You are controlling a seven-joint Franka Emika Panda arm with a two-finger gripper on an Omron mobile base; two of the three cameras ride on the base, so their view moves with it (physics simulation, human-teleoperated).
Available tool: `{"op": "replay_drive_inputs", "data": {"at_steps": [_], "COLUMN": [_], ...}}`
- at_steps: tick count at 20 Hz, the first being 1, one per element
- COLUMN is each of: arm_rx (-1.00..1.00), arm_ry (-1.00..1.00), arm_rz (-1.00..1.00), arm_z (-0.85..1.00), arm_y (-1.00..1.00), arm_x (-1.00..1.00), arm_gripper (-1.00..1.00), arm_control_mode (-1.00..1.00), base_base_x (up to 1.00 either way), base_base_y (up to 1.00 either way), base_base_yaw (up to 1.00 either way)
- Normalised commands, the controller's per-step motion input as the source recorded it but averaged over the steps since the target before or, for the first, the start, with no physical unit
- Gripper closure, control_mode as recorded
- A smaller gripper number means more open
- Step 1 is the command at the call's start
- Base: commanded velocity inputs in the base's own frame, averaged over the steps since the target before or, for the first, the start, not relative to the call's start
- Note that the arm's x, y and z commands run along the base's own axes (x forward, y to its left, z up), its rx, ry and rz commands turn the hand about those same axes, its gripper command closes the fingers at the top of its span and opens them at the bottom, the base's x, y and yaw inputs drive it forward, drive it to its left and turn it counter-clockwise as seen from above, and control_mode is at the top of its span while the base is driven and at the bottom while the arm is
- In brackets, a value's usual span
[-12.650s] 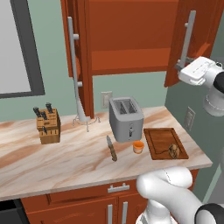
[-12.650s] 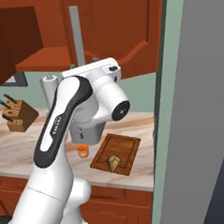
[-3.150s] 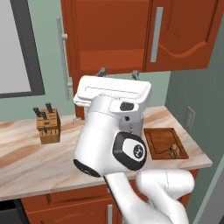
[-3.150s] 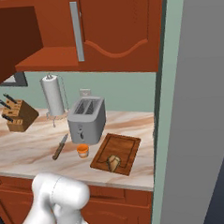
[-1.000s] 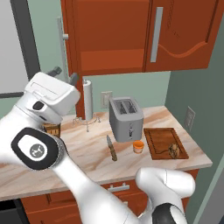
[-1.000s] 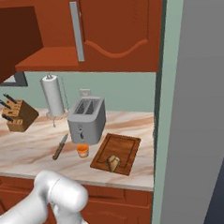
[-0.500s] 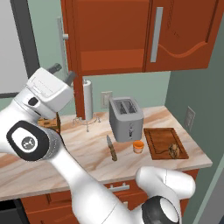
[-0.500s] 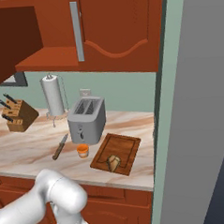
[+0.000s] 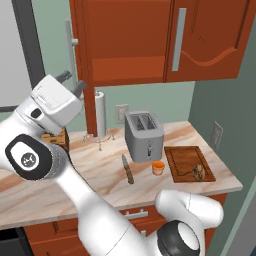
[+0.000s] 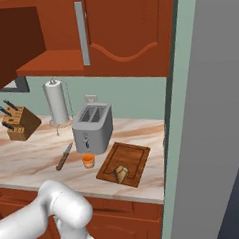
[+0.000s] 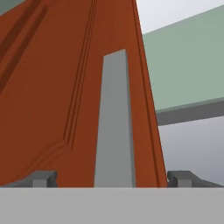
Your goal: Pick the bread, place it on the cutting board, pick the jam, place it on the counter, and close the cabinet.
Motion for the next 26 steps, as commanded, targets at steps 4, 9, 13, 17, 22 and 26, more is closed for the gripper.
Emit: {"op": "replay_drive_inputs", "data": {"at_steps": [4, 9, 13, 17, 22, 26], "arm_rx": [0.00, 0.00, 0.00, 0.00, 0.00, 0.00], "arm_ry": [0.00, 0.00, 0.00, 0.00, 0.00, 0.00], "arm_rz": [0.00, 0.00, 0.00, 0.00, 0.00, 0.00], "arm_z": [0.00, 0.00, 0.00, 0.00, 0.00, 0.00], "arm_y": [-0.20, -0.26, -0.42, -0.58, -0.53, -0.53], "arm_x": [0.07, 0.18, 0.18, 0.14, 0.17, 0.20], "arm_gripper": [-1.00, -1.00, -1.00, -1.00, -1.00, -1.00], "arm_control_mode": [-1.00, -1.00, -1.00, -1.00, -1.00, -1.00], "base_base_x": [0.00, 0.00, 0.00, 0.00, 0.00, 0.00], "base_base_y": [0.00, 0.00, 0.00, 0.00, 0.00, 0.00], "base_base_yaw": [0.00, 0.00, 0.00, 0.00, 0.00, 0.00]}}
